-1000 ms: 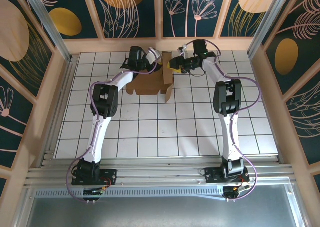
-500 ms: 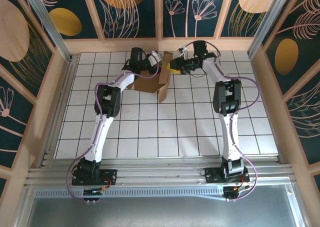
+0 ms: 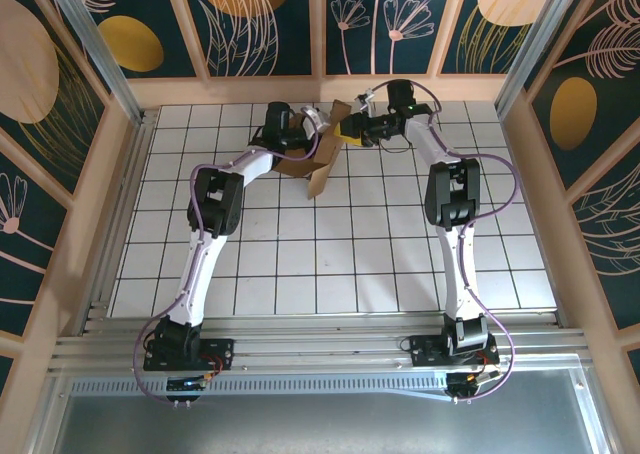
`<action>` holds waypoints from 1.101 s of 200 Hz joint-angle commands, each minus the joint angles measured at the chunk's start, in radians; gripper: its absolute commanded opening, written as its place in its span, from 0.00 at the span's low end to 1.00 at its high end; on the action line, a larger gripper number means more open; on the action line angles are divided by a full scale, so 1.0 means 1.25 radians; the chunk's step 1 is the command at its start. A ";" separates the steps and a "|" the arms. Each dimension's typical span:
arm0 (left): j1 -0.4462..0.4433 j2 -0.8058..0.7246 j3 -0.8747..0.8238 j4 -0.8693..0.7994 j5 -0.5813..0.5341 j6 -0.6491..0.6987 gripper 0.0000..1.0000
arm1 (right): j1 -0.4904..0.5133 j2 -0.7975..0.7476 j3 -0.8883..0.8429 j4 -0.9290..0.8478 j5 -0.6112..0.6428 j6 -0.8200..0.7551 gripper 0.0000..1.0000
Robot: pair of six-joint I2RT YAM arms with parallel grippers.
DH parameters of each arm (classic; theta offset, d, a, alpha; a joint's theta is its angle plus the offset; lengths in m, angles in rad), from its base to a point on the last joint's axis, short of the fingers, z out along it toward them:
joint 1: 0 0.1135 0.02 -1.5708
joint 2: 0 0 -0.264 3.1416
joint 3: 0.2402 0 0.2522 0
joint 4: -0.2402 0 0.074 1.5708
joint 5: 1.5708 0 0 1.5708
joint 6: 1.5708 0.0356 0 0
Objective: Fold the paper box
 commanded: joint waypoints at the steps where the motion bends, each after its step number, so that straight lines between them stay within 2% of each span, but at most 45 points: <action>1: -0.025 -0.091 -0.062 0.097 0.070 -0.087 0.38 | -0.002 0.035 0.023 -0.003 0.022 -0.017 0.59; 35: -0.031 -0.178 -0.233 0.316 0.030 -0.340 0.36 | 0.003 0.035 0.043 -0.025 0.010 -0.033 0.56; 63: -0.067 -0.288 -0.458 0.516 -0.052 -0.441 0.34 | 0.011 0.033 0.062 -0.077 0.021 -0.070 0.56; 91: -0.116 -0.364 -0.578 0.564 -0.193 -0.512 0.36 | 0.019 0.027 0.084 -0.098 0.043 -0.074 0.58; 127: -0.192 -0.366 -0.617 0.597 -0.335 -0.571 0.39 | 0.032 0.017 0.125 -0.173 0.114 -0.111 0.62; 165: -0.267 -0.367 -0.632 0.631 -0.439 -0.546 0.49 | 0.031 -0.011 0.122 -0.275 0.256 -0.184 0.66; 180: -0.269 -0.390 -0.666 0.653 -0.471 -0.543 0.52 | 0.035 -0.022 0.113 -0.289 0.249 -0.195 0.65; 199: -0.269 -0.443 -0.728 0.649 -0.519 -0.503 0.62 | 0.045 -0.045 0.087 -0.276 0.252 -0.201 0.65; 220: -0.269 -0.522 -0.787 0.596 -0.520 -0.444 0.70 | 0.053 -0.059 0.085 -0.257 0.260 -0.195 0.65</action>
